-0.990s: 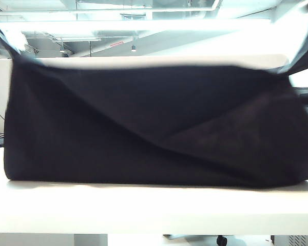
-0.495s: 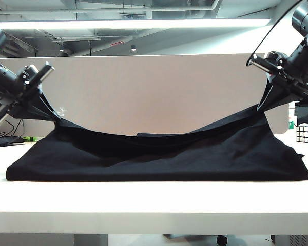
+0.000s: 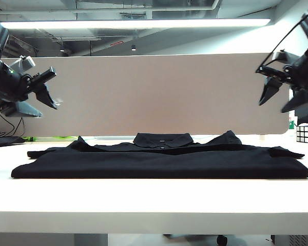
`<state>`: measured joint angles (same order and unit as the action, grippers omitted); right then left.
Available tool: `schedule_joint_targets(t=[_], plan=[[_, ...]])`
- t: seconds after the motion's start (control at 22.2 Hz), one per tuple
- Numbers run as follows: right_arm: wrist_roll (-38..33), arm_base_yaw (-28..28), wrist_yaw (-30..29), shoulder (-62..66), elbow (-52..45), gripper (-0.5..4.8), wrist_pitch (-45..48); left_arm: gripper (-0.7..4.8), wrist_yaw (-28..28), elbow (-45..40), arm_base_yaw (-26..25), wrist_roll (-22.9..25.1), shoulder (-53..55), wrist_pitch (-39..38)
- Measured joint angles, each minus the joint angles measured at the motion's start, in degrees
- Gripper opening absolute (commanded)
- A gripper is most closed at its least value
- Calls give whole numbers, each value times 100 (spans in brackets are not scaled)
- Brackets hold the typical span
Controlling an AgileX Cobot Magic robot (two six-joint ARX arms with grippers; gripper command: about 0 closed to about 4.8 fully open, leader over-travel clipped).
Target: Fold the bottom side of the T-shirt horizontally towards the center, about one-third of the way, then fold the sleeve back towards the center, creating a straight line along the edge of the T-shirt, and finally fold the bottom of the T-shirt up towards the top, creating a neat rectangle.
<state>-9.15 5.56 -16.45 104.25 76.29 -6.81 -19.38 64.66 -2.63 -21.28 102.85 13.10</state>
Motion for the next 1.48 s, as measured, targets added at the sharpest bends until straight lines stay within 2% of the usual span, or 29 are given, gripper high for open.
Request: schedule_joint_targets(t=[0.13, 0.36, 0.49, 0.58, 0.85, 1.08, 1.26, 1.39, 1.48], plan=[[-92, 376, 0, 299, 90, 305, 192, 193, 249, 232, -149, 92, 184, 52], [-245, 546, -221, 894, 299, 305, 131, 193, 4, 1005, -210, 103, 1084, -485], [-275, 623, -332, 1292, 791, 305, -55, 193, -11, 1495, -256, 116, 1547, -678], [-284, 632, -457, 1604, 1202, 305, -240, 193, -15, 1751, -254, 304, 1812, -715], [-286, 640, -463, 2201, 2031, 294, -514, 193, -9, 2640, -321, 474, 2498, -1005], [-286, 643, -413, 2629, 2299, 292, -525, 184, -166, 2968, -345, 476, 2852, -1233], [-365, 638, -479, 2791, 2365, 250, -411, 183, -223, 3027, -348, 474, 2855, -1386], [-439, 605, -654, 2894, 2387, 250, -225, 183, -562, 3027, -363, 474, 2855, -1469], [-452, 566, -730, 2894, 2387, 226, -227, 183, -828, 3027, -363, 476, 2868, -1495]])
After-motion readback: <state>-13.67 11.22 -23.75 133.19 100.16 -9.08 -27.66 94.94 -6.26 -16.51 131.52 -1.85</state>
